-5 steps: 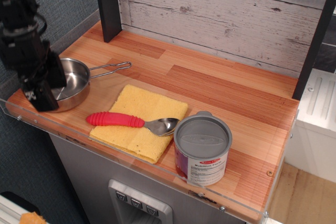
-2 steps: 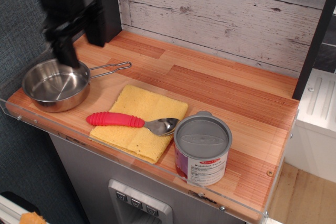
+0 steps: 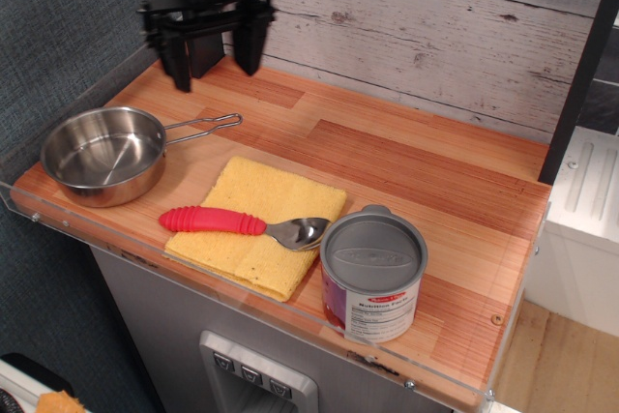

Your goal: Move the pot left side of yellow cloth

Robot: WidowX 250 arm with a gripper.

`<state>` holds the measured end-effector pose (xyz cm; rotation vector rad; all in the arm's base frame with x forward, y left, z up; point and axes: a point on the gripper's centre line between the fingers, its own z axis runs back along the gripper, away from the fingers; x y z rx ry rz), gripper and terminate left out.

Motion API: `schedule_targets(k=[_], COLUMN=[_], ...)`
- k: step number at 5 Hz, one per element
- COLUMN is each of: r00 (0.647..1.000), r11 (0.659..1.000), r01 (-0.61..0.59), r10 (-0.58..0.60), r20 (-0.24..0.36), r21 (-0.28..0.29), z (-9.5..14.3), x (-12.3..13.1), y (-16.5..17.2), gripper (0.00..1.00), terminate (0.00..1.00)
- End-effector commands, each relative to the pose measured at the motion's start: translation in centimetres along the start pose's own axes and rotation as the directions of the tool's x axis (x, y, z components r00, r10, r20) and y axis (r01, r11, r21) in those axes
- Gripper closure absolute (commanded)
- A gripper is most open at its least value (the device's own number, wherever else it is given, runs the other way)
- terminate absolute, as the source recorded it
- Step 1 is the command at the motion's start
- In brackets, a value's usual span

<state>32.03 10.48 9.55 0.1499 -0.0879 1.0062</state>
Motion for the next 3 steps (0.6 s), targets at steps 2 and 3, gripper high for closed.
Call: schedule_targets(k=[2,3], r00=[0.761,0.761], r11=[0.753,0.753], r01=[0.648,0.648], r10=[-0.637,-0.637], r20=[0.124,0.124], r21=[-0.115,-0.115], z=[1.66,1.66], x=[-3.60,-3.60], y=[-3.08,-3.08], gripper=[0.00,0.00], terminate=[0.00,1.00])
